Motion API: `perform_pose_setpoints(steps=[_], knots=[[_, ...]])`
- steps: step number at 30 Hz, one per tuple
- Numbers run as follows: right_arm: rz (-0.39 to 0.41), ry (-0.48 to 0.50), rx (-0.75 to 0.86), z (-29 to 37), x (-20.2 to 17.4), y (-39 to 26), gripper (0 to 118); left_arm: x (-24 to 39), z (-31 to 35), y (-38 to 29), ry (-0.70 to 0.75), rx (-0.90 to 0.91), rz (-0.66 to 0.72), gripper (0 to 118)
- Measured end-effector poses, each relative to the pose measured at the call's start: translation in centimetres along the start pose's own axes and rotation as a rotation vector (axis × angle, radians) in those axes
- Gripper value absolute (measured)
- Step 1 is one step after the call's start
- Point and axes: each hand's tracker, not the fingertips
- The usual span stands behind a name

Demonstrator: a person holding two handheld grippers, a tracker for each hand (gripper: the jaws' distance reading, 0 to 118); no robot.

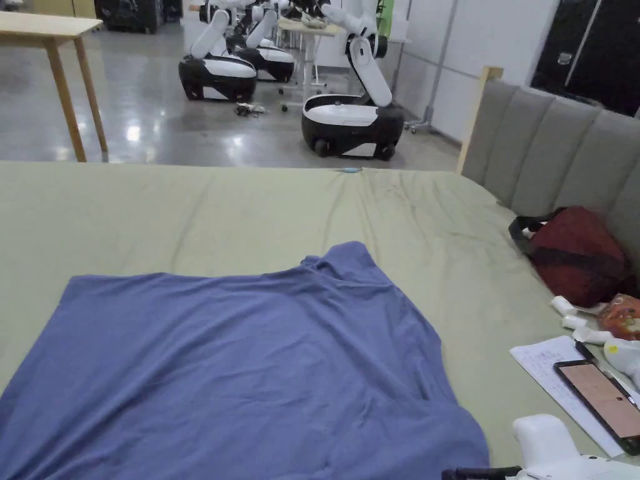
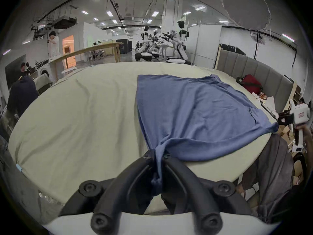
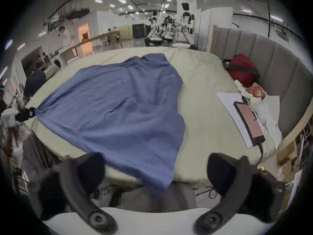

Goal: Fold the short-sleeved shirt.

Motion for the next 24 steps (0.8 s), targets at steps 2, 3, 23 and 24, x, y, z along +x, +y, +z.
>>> perform_pose_setpoints(steps=[2,3,23,24], knots=[[-0.01,0.02,-0.071,-1.2,0.7,-0.3,115,-0.1,0.1,0.2,0.006,-0.001,-0.005,3],[-0.015,0.047,-0.095,-1.2,0.4,-0.4,115,0.0,0.1,0.2,0.007,-0.002,-0.003,3],[-0.066,0.141,-0.034,1.1,0.1,1.7,8,-1.1,1.2,2.4,-0.044,0.078,0.08,3],[-0.066,0.142,-0.014,1.5,0.4,2.4,8,-1.2,1.3,3.1,-0.052,0.093,0.084,3]])
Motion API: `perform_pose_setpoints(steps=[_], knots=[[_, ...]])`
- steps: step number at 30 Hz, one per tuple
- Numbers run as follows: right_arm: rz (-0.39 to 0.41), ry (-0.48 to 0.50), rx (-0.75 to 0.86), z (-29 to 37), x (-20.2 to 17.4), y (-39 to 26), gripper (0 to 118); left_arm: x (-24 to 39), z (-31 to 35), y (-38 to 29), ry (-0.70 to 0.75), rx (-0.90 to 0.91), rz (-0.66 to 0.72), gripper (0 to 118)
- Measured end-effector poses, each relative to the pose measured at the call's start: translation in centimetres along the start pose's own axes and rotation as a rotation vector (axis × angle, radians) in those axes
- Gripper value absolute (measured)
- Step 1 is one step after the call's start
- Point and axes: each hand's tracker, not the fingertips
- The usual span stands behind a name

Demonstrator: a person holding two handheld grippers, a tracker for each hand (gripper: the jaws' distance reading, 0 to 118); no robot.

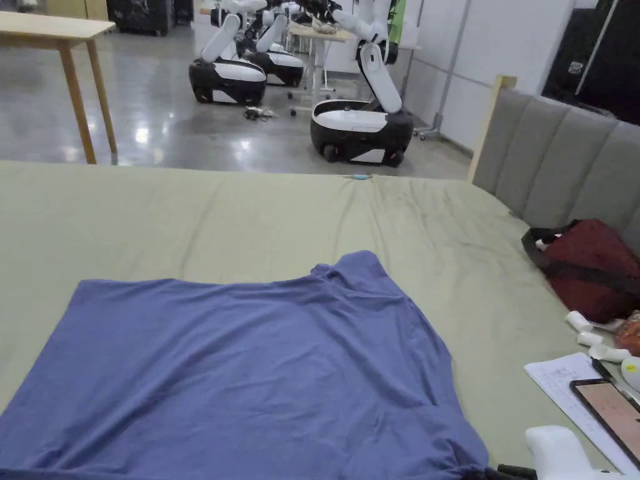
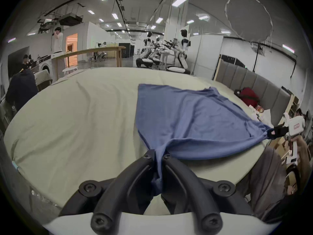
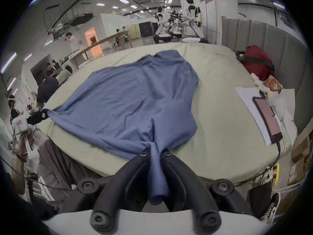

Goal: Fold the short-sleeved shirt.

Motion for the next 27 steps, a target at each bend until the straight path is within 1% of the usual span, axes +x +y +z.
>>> perform_pose_setpoints(steps=[3,6,9,12,15,19,21,23,27], knots=[[0.024,-0.005,0.063,0.6,0.2,2.9,8,-0.4,-0.6,2.8,-0.03,0.037,0.004,3],[0.061,-0.015,0.103,-0.1,0.8,6.4,8,-0.5,-2.3,5.7,-0.035,0.105,-0.05,3],[0.087,-0.038,0.118,-2.3,0.9,10.1,8,-0.8,-5.4,8.3,-0.029,0.091,-0.057,3],[0.087,-0.047,0.128,-5.8,1.5,13.2,8,-1.4,-9.3,10.4,-0.023,0.071,-0.036,3],[0.063,-0.057,0.112,-9.8,2.4,15.4,8,-2.0,-13.6,11.3,-0.002,0.04,-0.031,3],[0.042,-0.066,0.086,-15.2,3.4,16.6,8,-2.6,-18.7,10.9,0.03,-0.063,-0.031,3],[0.035,-0.09,0.057,-17.4,3.6,16.7,8,-2.7,-20.5,10.1,0.051,-0.129,-0.041,3],[0.037,-0.099,0.033,-19.2,3.8,16.6,8,-2.8,-21.6,9.1,0.072,-0.161,-0.058,3],[0.052,-0.125,-0.03,-21.1,3.7,16.1,8,-2.9,-21.7,8.8,0.074,-0.163,-0.053,3]])
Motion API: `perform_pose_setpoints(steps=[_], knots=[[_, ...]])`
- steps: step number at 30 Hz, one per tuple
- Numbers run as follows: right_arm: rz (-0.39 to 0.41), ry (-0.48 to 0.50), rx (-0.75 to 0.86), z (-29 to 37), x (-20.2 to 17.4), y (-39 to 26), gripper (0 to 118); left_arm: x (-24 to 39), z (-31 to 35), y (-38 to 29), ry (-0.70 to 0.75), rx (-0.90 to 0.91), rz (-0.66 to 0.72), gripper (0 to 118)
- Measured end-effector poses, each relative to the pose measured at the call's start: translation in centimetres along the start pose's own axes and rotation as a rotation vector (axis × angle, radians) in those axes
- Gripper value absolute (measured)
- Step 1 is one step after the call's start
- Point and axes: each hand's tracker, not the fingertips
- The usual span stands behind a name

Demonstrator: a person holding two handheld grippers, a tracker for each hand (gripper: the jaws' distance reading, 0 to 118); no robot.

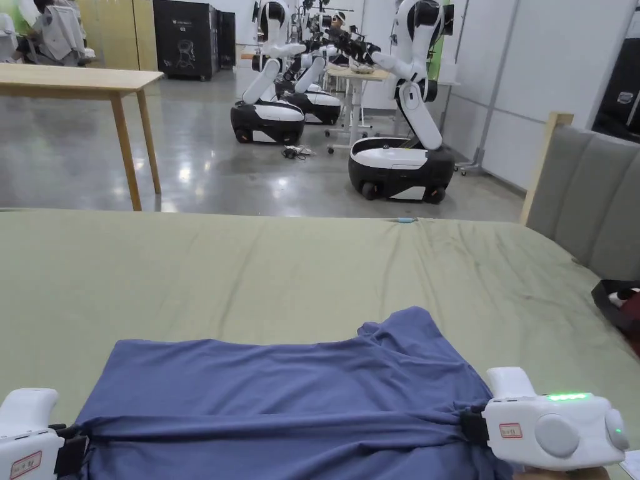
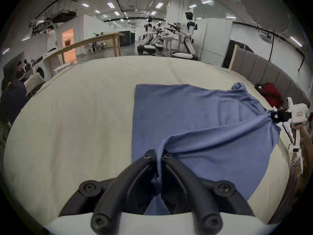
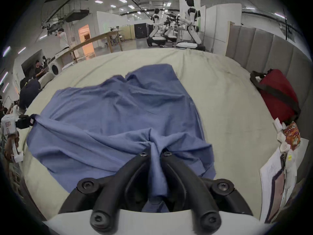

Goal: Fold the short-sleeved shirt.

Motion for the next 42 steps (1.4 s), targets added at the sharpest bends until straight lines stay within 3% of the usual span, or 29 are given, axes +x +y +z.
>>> perform_pose_setpoints(steps=[3,4,6,7,9,10,11,13,16,18,19,20,21,22,23,25,31,32,33,34,35,36,42], knots=[[-0.009,0.001,0.0,-0.2,0.0,-0.3,11,0.0,0.5,0.3,-0.004,0.007,-0.006,6],[-0.009,0.007,0.006,-0.1,0.1,-0.2,20,0.0,0.6,0.4,-0.005,0.008,-0.01,14],[0.004,0.004,0.044,1.0,0.2,-0.3,100,0.2,1.2,0.7,-0.006,-0.002,-0.012,92],[0.009,-0.013,0.074,1.9,0.3,-0.3,118,0.3,1.6,0.8,0.001,-0.001,-0.008,118],[-0.018,-0.006,0.128,4.8,0.5,-0.4,115,0.0,3.0,0.6,-0.037,0.018,-0.012,118],[-0.03,0.025,0.21,6.6,0.8,-0.7,115,0.3,3.8,1.7,-0.108,0.165,-0.028,118],[-0.048,0.04,0.224,8.4,0.9,-1.1,113,0.0,5.1,2.2,-0.059,0.103,0.001,117],[-0.075,0.007,0.248,12.8,0.4,-2.3,114,-0.1,7.6,2.9,-0.028,0.15,0.034,117],[-0.061,0.002,0.311,18.7,-1.3,-5.6,111,0.3,13.0,-2.0,-0.087,0.247,0.119,117],[-0.053,0.023,0.371,21.4,-2.2,-8.3,90,0.4,15.2,-4.6,-0.115,0.298,0.158,110],[-0.058,0.024,0.373,22.5,-2.6,-9.7,69,0.6,16.4,-6.0,-0.116,0.318,0.184,99],[-0.061,0.041,0.372,23.6,-3.2,-11.1,29,0.7,17.4,-7.6,-0.109,0.308,0.198,72],[-0.067,0.047,0.373,24.0,-3.5,-12.3,8,0.8,18.2,-8.9,-0.106,0.314,0.219,42],[-0.082,0.052,0.38,24.5,-3.8,-13.6,5,1.2,19.2,-9.9,-0.099,0.307,0.233,6],[-0.107,0.064,0.378,25.0,-4.0,-14.5,0,1.6,20.0,-11.1,-0.086,0.301,0.234,0],[-0.142,0.094,0.371,25.6,-4.4,-15.9,0,2.1,21.3,-13.2,-0.086,0.309,0.224,0],[-0.085,0.08,0.309,25.7,-5.0,-16.5,0,2.0,20.8,-12.1,-0.036,0.273,0.183,0],[-0.083,0.08,0.317,25.8,-5.0,-16.4,0,1.6,20.0,-10.7,-0.044,0.261,0.182,7],[-0.083,0.086,0.318,25.8,-5.0,-16.4,0,1.3,19.2,-9.6,-0.08,0.218,0.177,27],[-0.088,0.097,0.317,25.8,-5.1,-16.2,0,-0.8,17.2,-9.1,-0.09,0.17,0.173,63],[-0.09,0.099,0.318,25.8,-5.3,-16.1,0,-1.5,15.7,-8.0,-0.089,0.142,0.168,110],[-0.09,0.1,0.319,25.9,-5.6,-16.1,0,-1.9,14.1,-7.0,-0.077,0.116,0.154,118],[-0.073,0.119,0.312,26.0,-6.9,-15.9,0,-0.9,6.3,-3.0,-0.009,-0.028,0.111,118]])
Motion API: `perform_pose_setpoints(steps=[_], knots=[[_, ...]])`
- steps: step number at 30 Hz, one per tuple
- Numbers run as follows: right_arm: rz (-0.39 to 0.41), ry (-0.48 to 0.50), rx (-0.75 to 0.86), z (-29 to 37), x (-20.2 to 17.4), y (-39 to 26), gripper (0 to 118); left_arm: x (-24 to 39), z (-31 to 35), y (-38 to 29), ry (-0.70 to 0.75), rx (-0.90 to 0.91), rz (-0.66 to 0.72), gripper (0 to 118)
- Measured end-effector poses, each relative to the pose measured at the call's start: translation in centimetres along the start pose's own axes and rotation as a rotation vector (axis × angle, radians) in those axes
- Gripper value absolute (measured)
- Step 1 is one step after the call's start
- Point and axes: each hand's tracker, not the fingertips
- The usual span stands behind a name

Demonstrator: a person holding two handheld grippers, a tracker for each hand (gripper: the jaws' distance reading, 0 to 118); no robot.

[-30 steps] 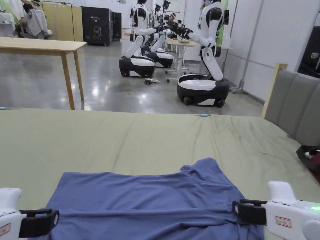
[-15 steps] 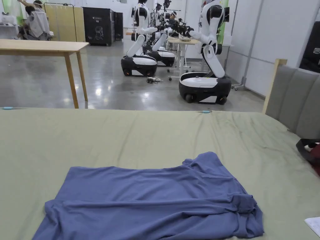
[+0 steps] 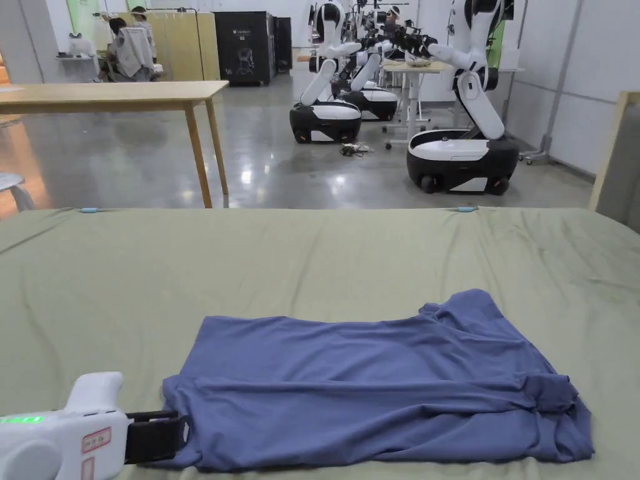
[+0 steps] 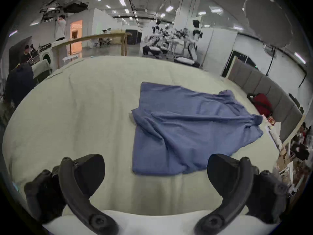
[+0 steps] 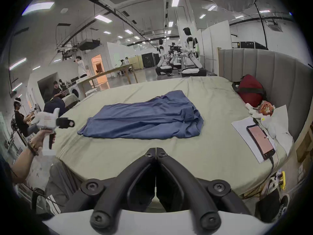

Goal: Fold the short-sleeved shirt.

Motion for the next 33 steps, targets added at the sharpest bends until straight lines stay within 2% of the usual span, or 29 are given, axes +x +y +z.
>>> perform_pose_setpoints(steps=[5,9,10,12,13,14,19,24,25,26,27,28,29,30,31,33], knots=[[0.002,0.0,-0.016,-0.2,0.4,0.0,0,0.5,-4.5,0.0,0.075,-0.165,-0.063,116],[-0.002,-0.002,-0.019,-0.2,0.5,0.1,0,1.1,-5.6,-1.5,0.118,-0.174,-0.099,107],[0.0,-0.004,-0.02,-0.1,0.5,0.1,0,1.5,-4.8,-1.7,0.132,-0.136,-0.109,101],[0.002,-0.006,-0.023,-0.2,0.5,0.1,0,1.9,-3.7,-1.5,0.101,-0.119,-0.105,60],[0.003,-0.005,-0.026,-0.3,0.6,0.1,0,2.2,-2.9,-1.6,0.124,-0.072,-0.127,32],[0.003,-0.004,-0.03,-0.5,0.6,0.1,0,2.3,-2.4,-1.8,0.146,-0.061,-0.152,11],[0.01,-0.013,-0.062,-2.0,0.8,0.6,0,1.5,-1.0,-1.5,0.03,-0.04,-0.041,6],[0.029,-0.03,-0.037,-5.5,2.5,4.3,2,2.2,-0.4,-0.5,0.05,-0.019,-0.101,7],[0.025,-0.034,-0.04,-7.1,3.4,4.9,17,2.2,-0.3,-0.5,0.049,-0.017,-0.102,6],[0.015,-0.046,-0.047,-8.9,4.4,5.4,37,2.3,-0.1,-0.6,0.046,-0.012,-0.099,7],[0.015,-0.07,-0.064,-10.5,5.3,5.7,49,2.3,0.0,-0.7,0.04,-0.01,-0.093,7],[0.034,-0.104,-0.106,-12.7,6.4,5.8,49,2.6,0.3,-0.7,0.038,-0.007,-0.089,7],[0.044,-0.121,-0.136,-14.2,7.0,5.8,103,2.7,0.4,-0.8,0.036,-0.008,-0.086,7],[0.049,-0.143,-0.182,-15.8,7.9,5.6,118,2.7,0.4,-0.9,0.035,-0.01,-0.084,7],[0.039,-0.117,-0.162,-17.3,8.7,5.6,116,2.7,0.4,-1.1,0.035,-0.013,-0.083,7],[0.002,-0.098,-0.256,-20.2,10.2,5.4,115,2.8,0.4,-1.1,0.036,-0.016,-0.082,7]])
